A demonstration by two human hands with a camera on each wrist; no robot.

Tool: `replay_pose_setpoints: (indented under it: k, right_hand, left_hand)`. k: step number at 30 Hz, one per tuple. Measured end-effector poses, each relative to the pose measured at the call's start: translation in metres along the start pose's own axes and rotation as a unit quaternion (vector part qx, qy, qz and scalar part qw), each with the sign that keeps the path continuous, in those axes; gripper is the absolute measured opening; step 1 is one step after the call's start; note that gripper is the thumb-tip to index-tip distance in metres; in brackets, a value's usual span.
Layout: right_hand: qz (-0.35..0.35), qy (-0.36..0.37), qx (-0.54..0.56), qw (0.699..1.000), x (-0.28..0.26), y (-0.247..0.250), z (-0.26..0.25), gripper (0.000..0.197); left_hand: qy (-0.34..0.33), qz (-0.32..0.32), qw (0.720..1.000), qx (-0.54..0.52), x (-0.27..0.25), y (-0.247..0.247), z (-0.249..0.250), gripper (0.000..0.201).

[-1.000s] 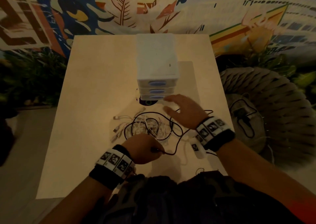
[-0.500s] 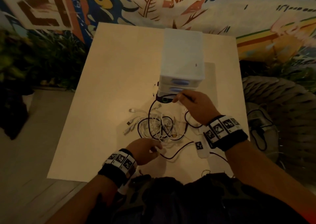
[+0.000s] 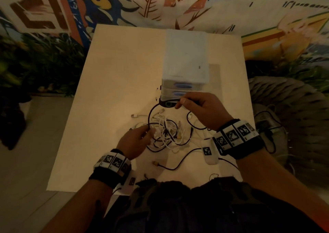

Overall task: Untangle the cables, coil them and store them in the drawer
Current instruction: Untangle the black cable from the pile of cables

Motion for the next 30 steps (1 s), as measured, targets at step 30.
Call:
replay_pose_setpoints:
  k: [30]
  right_hand:
    - [0.138, -0.240, -0.055, 0.959, -0.081, 0.074, 0.124, 0.037]
  left_hand:
    - [-0.112, 0.280, 0.950, -0.081, -0.010, 0.068, 0.056, 0.026]
Point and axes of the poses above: each hand's wrist, its own x-axis towards the middle knuckle, its own y-axis out of the back of the hand, z = x × y, the point moved 2 cm from there along x, towards the middle knuckle, and after that the axes turned 2 degrees about x, right-handed, at the moved point
